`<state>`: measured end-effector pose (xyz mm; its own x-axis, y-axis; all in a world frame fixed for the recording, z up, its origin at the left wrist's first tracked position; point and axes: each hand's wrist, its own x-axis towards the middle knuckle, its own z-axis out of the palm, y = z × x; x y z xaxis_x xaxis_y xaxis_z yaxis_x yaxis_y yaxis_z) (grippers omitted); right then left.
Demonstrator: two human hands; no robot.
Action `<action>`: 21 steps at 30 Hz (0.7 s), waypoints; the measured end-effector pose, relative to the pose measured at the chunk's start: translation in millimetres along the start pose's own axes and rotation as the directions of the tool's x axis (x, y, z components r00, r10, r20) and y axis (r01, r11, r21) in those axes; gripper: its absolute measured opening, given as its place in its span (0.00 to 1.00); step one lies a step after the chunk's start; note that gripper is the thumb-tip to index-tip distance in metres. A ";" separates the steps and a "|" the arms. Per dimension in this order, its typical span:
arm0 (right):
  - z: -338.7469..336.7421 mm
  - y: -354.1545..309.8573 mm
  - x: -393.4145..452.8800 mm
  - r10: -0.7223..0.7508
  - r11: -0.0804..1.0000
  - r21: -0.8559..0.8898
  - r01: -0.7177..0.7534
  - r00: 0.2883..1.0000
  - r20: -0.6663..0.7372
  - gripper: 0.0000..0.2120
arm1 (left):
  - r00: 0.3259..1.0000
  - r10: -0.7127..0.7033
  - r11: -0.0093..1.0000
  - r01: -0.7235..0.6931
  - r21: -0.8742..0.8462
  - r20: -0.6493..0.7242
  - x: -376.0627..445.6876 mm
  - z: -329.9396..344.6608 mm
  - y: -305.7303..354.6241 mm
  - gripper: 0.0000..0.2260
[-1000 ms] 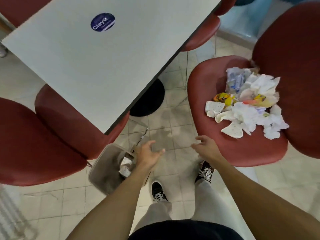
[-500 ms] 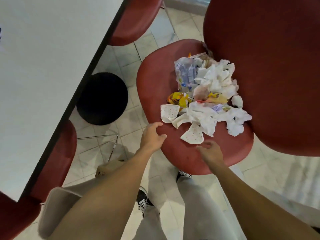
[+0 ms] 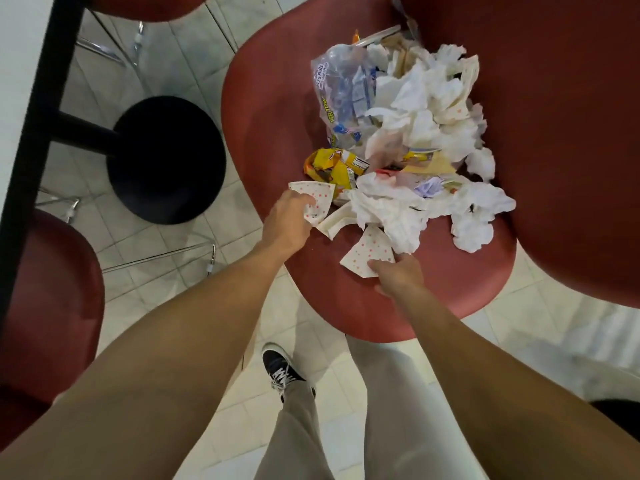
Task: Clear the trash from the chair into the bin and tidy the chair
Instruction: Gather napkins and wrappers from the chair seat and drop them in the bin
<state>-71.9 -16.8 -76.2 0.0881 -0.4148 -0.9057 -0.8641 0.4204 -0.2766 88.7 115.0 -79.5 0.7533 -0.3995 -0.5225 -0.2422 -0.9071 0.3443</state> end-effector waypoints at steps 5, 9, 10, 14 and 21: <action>3.8 8.2 -1.1 0.038 0.999 -0.002 -0.038 0.999 -0.036 0.16 | 0.999 -0.040 0.999 0.040 -0.024 -0.002 -9.3 4.2 -3.8 0.13; 3.5 15.6 -21.4 0.022 0.999 0.031 -0.021 0.999 -0.028 0.12 | 0.995 -0.090 0.992 0.086 -0.095 -0.042 -34.3 -2.3 -12.4 0.14; 4.5 16.1 -29.9 0.011 0.999 0.046 -0.010 1.000 -0.019 0.08 | 0.992 -0.112 0.987 0.104 -0.126 -0.057 -42.8 -5.0 -16.4 0.14; 14.4 18.3 -64.5 -0.067 0.995 0.070 0.067 0.998 -0.005 0.13 | 0.980 -0.176 0.961 0.152 -0.230 -0.088 -84.3 -18.1 -37.4 0.13; 53.8 41.0 -132.1 -0.189 0.981 0.052 0.186 0.980 0.064 0.09 | 0.967 -0.224 0.902 0.160 -0.402 -0.118 -178.1 -40.4 -80.6 0.14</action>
<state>-92.4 98.7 14.8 0.2816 -0.4345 -0.8555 -0.8058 0.3769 -0.4567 -1.2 264.6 17.3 0.8552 -0.1673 -0.4906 0.1479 -0.8283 0.5404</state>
